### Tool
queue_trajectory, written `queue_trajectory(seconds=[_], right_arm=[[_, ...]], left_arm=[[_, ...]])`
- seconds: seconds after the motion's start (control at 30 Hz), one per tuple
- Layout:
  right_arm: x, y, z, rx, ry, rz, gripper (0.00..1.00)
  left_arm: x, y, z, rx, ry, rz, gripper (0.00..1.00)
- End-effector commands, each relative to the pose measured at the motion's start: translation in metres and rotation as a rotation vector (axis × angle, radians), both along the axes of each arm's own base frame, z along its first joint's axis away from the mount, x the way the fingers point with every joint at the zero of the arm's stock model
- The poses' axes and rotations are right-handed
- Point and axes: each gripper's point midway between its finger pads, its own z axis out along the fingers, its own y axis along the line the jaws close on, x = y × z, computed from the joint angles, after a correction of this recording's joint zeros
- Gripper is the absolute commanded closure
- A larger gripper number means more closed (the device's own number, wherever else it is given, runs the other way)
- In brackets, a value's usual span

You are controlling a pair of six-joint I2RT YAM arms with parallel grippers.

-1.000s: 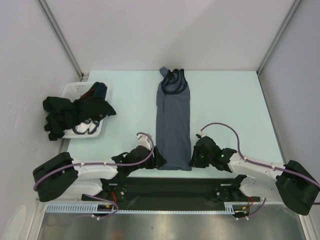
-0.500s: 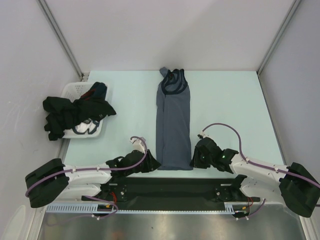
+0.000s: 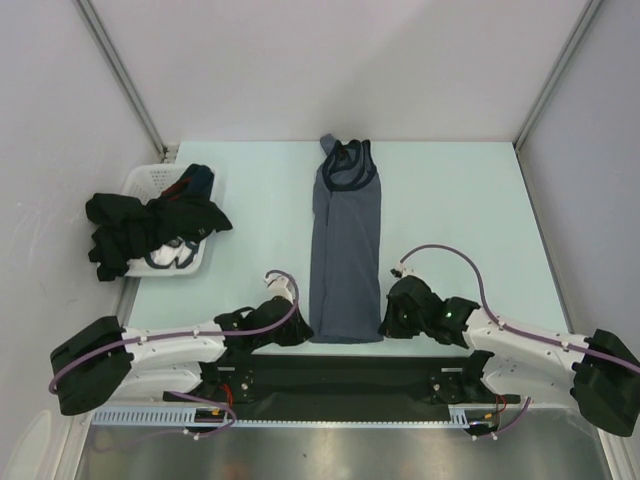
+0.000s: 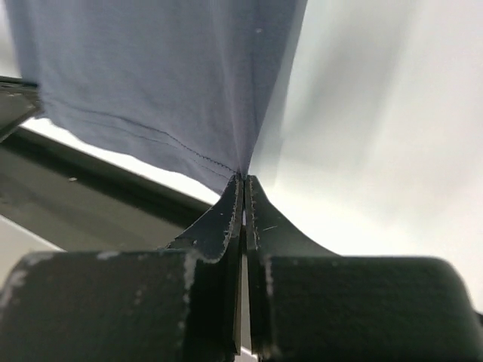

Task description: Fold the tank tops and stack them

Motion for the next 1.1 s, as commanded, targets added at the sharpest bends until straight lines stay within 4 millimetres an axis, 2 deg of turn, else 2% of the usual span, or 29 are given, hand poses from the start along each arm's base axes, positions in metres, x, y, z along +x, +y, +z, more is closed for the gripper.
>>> queue_trajectory(seconds=[0.0, 0.07, 0.2, 0.23, 0.3, 0.33, 0.37, 0.4, 0.43, 0.47, 0.5, 0.53, 0.57, 0.6, 0.63, 0.67, 0.7, 0.73, 0.77, 0.8, 0.87, 0.9, 0.93, 0.97, 1.0, 1.03, 1.07], right_arm=[[0.017, 0.008, 0.035, 0.024, -0.081, -0.017, 1.0], [0.03, 0.008, 0.048, 0.003, -0.12, -0.025, 1.0], [0.05, 0.012, 0.059, 0.004, -0.135, -0.024, 1.0], [0.064, 0.012, 0.069, 0.012, -0.159, -0.035, 1.0], [0.078, 0.013, 0.07, 0.004, -0.156, -0.036, 1.0], [0.094, 0.011, 0.081, 0.014, -0.177, -0.062, 1.0], [0.101, 0.01, 0.077, -0.008, -0.168, -0.055, 1.0], [0.109, 0.011, 0.081, -0.001, -0.174, -0.052, 1.0], [0.123, 0.012, 0.091, 0.009, -0.201, -0.066, 1.0], [0.134, 0.008, 0.087, -0.003, -0.185, -0.067, 1.0], [0.143, 0.007, 0.088, -0.006, -0.185, -0.071, 1.0], [0.151, 0.006, 0.086, -0.015, -0.179, -0.073, 1.0], [0.17, 0.006, 0.09, -0.019, -0.182, -0.08, 1.0], [0.178, 0.005, 0.087, -0.029, -0.174, -0.081, 1.0], [0.188, 0.006, 0.09, -0.028, -0.177, -0.086, 1.0], [0.202, 0.009, 0.101, -0.015, -0.202, -0.09, 1.0], [0.214, 0.006, 0.091, -0.035, -0.181, -0.096, 1.0], [0.222, 0.004, 0.091, -0.041, -0.179, -0.104, 1.0], [0.238, 0.009, 0.102, -0.025, -0.201, -0.107, 1.0], [0.248, 0.005, 0.092, -0.045, -0.182, -0.112, 1.0], [0.263, 0.003, 0.089, -0.061, -0.171, -0.122, 1.0], [0.278, 0.003, 0.099, -0.051, -0.196, -0.135, 1.0], [0.285, 0.003, 0.089, -0.062, -0.172, -0.136, 1.0], [0.29, 0.004, 0.089, -0.056, -0.168, -0.134, 1.0], [0.303, 0.008, 0.099, -0.042, -0.194, -0.138, 1.0], [0.309, 0.006, 0.088, -0.057, -0.172, -0.139, 1.0], [0.314, 0.006, 0.087, -0.062, -0.168, -0.141, 1.0]], left_arm=[[-0.004, 0.021, 0.001, 0.174, 0.002, -0.039, 1.0], [0.012, 0.01, 0.024, 0.162, -0.04, -0.038, 1.0], [0.034, 0.008, 0.035, 0.17, -0.061, -0.028, 1.0], [0.044, 0.006, 0.04, 0.164, -0.064, -0.014, 1.0], [0.056, 0.002, 0.046, 0.155, -0.084, -0.022, 1.0], [0.067, 0.001, 0.051, 0.153, -0.086, -0.007, 1.0], [0.074, 0.002, 0.053, 0.173, -0.097, -0.009, 1.0], [0.09, 0.002, 0.064, 0.165, -0.118, 0.016, 1.0], [0.096, 0.003, 0.061, 0.181, -0.111, 0.018, 1.0], [0.104, 0.003, 0.064, 0.192, -0.124, 0.013, 1.0], [0.117, -0.001, 0.075, 0.18, -0.143, 0.02, 1.0], [0.129, 0.002, 0.069, 0.197, -0.125, 0.034, 0.99], [0.138, 0.002, 0.071, 0.206, -0.131, 0.029, 1.0], [0.157, 0.0, 0.085, 0.188, -0.15, 0.052, 1.0], [0.166, -0.001, 0.077, 0.205, -0.129, 0.047, 1.0], [0.174, -0.002, 0.078, 0.214, -0.129, 0.04, 1.0], [0.191, -0.008, 0.093, 0.199, -0.158, 0.051, 1.0], [0.202, -0.005, 0.084, 0.222, -0.14, 0.064, 1.0], [0.21, -0.004, 0.085, 0.231, -0.137, 0.065, 1.0], [0.228, -0.005, 0.088, 0.226, -0.14, 0.082, 1.0], [0.244, -0.005, 0.089, 0.223, -0.135, 0.086, 1.0], [0.259, -0.007, 0.102, 0.207, -0.157, 0.102, 1.0], [0.266, -0.008, 0.093, 0.223, -0.144, 0.1, 1.0], [0.271, -0.008, 0.091, 0.23, -0.135, 0.104, 1.0], [0.284, -0.01, 0.094, 0.228, -0.139, 0.113, 1.0], [0.291, -0.009, 0.096, 0.227, -0.142, 0.115, 1.0], [0.294, -0.009, 0.095, 0.232, -0.134, 0.114, 1.0]])
